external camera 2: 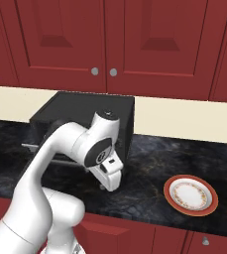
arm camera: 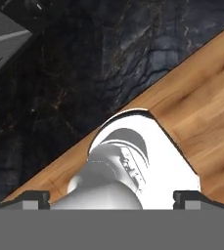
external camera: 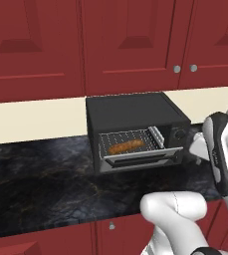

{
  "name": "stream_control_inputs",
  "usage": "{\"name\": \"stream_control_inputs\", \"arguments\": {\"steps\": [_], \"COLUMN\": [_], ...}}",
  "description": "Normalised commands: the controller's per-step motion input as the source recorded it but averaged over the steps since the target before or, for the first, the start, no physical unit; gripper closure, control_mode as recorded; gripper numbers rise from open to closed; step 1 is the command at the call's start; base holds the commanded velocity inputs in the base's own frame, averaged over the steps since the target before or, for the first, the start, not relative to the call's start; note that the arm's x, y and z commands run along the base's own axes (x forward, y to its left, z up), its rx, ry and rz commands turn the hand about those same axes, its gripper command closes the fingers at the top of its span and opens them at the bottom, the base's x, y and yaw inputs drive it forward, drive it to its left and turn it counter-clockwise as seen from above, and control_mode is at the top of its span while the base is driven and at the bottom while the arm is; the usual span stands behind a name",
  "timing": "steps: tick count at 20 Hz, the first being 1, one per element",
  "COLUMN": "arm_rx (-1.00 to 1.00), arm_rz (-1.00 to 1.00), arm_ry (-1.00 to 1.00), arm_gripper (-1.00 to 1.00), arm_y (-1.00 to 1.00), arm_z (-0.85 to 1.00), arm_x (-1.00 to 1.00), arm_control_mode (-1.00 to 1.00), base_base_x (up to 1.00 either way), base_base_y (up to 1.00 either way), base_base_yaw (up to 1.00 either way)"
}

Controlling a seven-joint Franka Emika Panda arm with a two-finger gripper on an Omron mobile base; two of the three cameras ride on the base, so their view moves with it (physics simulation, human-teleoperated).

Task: Pull the toaster oven rack outwards. Pick up the baguette from the plate and place it on the toaster oven rack. Close the toaster oven door fully and set the temperature to the lowest setting.

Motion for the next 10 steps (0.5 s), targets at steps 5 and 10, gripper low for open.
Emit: {"name": "stream_control_inputs", "arguments": {"steps": [5,10], "arm_rx": [0.14,0.17], "arm_rz": [0.11,0.11], "arm_ry": [-0.12,-0.23], "arm_gripper": [-1.00,-1.00], "arm_y": [0.00,0.00], "arm_z": [-0.28,-0.10], "arm_x": [0.20,0.26], "arm_control_mode": [-1.00,-1.00], "base_base_x": [0.00,0.00], "base_base_y": [0.00,0.00], "base_base_yaw": [0.00,0.00]}}
